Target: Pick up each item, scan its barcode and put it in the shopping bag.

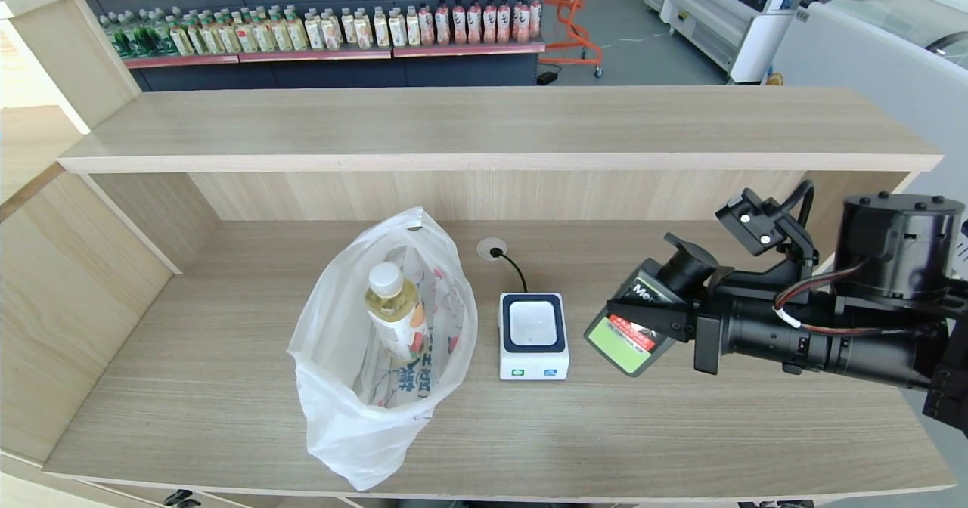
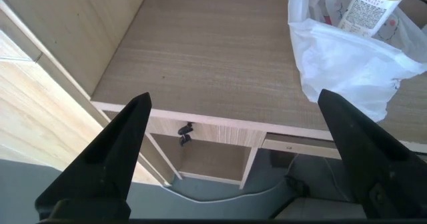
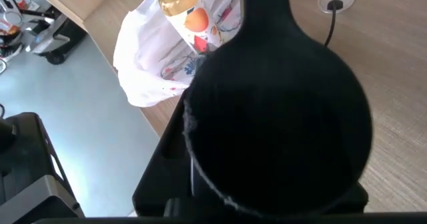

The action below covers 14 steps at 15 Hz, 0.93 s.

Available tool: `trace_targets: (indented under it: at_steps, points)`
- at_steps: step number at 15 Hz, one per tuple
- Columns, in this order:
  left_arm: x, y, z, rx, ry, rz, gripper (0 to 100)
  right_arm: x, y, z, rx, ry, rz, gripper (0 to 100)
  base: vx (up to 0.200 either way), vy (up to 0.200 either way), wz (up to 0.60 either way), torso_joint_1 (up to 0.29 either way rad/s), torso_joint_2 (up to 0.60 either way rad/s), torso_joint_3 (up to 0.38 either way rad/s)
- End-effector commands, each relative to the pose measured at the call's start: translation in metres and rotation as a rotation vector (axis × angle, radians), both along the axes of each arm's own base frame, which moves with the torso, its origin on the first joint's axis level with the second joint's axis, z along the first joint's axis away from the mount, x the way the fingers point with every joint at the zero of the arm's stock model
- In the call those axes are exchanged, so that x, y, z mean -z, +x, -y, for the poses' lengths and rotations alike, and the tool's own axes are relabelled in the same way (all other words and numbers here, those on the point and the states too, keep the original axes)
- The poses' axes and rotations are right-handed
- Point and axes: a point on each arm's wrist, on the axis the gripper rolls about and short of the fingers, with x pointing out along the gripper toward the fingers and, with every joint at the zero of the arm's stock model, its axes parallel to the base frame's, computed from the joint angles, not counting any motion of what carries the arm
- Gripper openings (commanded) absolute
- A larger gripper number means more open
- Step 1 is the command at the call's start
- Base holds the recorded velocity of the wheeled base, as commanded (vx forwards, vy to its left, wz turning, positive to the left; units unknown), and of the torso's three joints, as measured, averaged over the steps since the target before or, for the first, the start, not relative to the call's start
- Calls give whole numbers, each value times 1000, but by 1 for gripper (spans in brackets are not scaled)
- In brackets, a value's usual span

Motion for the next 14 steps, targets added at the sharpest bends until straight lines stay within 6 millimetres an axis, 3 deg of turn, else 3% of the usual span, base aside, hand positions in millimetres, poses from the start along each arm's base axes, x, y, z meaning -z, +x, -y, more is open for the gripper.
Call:
trace_targets:
  at_steps: [1, 5, 7, 14]
  points:
    - [0, 0, 0, 0, -1, 0, 100, 1, 1, 0, 3, -1, -1, 0, 0, 200, 0, -17, 2, 7]
    - [0, 0, 0, 0, 1, 0, 100, 6, 13, 6, 42, -15, -10, 0, 0, 50, 0, 2, 1, 1]
    - [0, 0, 0, 0, 1, 0, 100, 8, 31, 0, 96, -29, -5, 0, 0, 0, 0, 0, 0, 0]
    - [0, 0, 0, 0, 1, 0, 100, 31, 98, -59, 79, -15, 80, 0, 0, 0, 0, 0, 0, 0]
